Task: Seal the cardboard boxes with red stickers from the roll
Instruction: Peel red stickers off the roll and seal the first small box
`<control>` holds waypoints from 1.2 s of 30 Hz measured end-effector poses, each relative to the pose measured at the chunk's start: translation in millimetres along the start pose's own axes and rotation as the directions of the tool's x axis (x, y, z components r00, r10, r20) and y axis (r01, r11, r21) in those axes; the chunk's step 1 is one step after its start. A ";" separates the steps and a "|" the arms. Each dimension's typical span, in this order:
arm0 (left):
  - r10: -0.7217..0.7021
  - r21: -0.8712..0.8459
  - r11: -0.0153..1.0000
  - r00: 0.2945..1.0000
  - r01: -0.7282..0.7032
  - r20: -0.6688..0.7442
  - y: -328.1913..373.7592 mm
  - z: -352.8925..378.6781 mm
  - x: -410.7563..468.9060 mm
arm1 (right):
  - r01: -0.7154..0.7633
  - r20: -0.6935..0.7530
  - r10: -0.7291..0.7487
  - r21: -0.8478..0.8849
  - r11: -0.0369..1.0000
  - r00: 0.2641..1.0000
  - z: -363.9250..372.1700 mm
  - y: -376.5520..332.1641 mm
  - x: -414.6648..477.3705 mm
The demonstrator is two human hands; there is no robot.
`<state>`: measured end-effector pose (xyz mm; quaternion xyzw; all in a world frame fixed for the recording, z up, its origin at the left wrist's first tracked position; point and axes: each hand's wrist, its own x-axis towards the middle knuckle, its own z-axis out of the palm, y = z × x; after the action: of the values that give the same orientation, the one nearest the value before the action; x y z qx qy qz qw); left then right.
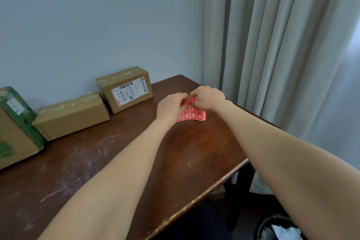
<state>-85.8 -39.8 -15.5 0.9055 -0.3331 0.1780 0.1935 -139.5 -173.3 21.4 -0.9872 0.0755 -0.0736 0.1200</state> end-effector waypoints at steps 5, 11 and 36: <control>-0.068 0.006 0.998 0.997 0.067 0.033 4.9 -2.5 3.3 | 0.001 -0.001 -0.001 0.023 1.000 1.000 0.2 0.9 0.7; -0.011 0.027 1.000 1.000 0.011 0.010 6.2 -2.0 3.5 | -0.008 0.029 0.006 0.042 0.999 1.000 -0.9 -0.6 1.7; -0.210 -0.201 0.946 0.954 0.254 0.216 -3.6 -1.5 5.2 | 0.000 0.080 0.000 -0.010 1.000 0.997 -4.3 -0.4 2.2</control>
<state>-80.0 -39.4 -12.7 0.9233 -0.2591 0.0266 0.2822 -138.0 -174.3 25.9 -0.9899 0.0711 -0.0336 0.1180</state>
